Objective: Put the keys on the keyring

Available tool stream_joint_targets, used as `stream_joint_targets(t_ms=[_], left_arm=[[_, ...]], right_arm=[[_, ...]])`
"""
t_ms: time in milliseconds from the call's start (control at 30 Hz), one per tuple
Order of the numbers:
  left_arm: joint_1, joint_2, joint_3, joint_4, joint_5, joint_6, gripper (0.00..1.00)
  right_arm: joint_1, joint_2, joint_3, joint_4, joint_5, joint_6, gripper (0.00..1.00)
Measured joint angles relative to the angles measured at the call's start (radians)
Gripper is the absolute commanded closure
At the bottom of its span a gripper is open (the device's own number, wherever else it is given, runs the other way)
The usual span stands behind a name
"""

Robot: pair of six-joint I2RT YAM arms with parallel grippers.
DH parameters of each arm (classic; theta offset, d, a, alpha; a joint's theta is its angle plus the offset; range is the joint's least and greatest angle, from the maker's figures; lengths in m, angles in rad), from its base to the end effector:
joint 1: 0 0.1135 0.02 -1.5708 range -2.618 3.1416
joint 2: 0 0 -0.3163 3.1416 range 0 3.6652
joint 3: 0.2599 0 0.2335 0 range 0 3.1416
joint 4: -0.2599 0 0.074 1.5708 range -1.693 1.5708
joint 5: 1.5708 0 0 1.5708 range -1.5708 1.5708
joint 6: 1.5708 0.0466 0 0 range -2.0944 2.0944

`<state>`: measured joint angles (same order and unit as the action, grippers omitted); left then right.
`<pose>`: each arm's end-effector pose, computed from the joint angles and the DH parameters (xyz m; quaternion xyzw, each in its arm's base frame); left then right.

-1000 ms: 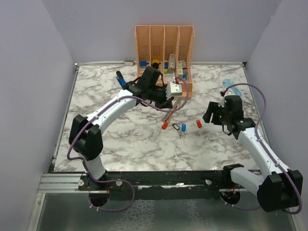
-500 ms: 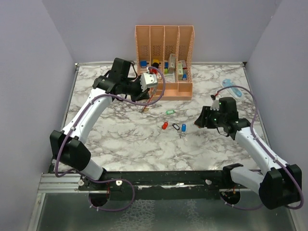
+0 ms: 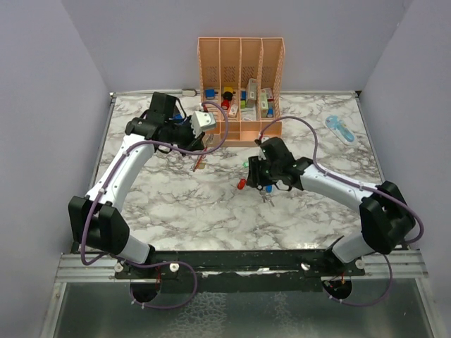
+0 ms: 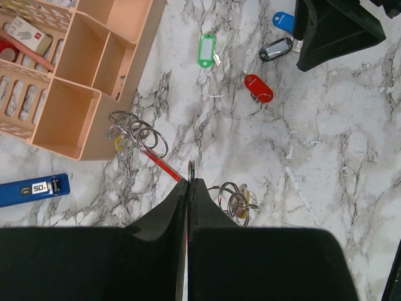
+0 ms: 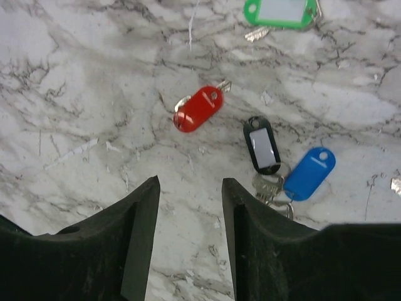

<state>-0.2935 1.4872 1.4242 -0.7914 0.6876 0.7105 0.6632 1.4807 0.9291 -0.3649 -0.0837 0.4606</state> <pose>0.2737 -0.1136 0.3914 0.5279 0.7161 -0.2405 0.3883 0.2249 0.1807 0.2658 -0.1090 0.9399 0.2046 0.2506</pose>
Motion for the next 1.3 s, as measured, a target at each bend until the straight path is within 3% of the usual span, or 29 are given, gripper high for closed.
stream_joint_targets(t_ms=[400, 1067, 1300], left_arm=[[0.021, -0.014, -0.030, 0.020, -0.001, 0.000, 1.00], [0.032, -0.014, -0.029, 0.043, 0.000, -0.019, 1.00], [0.032, -0.014, -0.029, 0.043, 0.000, -0.021, 1.00]], right_arm=[[0.058, 0.243, 0.138, 0.063, 0.061, 0.003, 0.60], [0.071, 0.303, 0.140, 0.098, 0.066, 0.018, 0.67], [0.072, 0.316, 0.140, 0.102, 0.066, 0.018, 0.77]])
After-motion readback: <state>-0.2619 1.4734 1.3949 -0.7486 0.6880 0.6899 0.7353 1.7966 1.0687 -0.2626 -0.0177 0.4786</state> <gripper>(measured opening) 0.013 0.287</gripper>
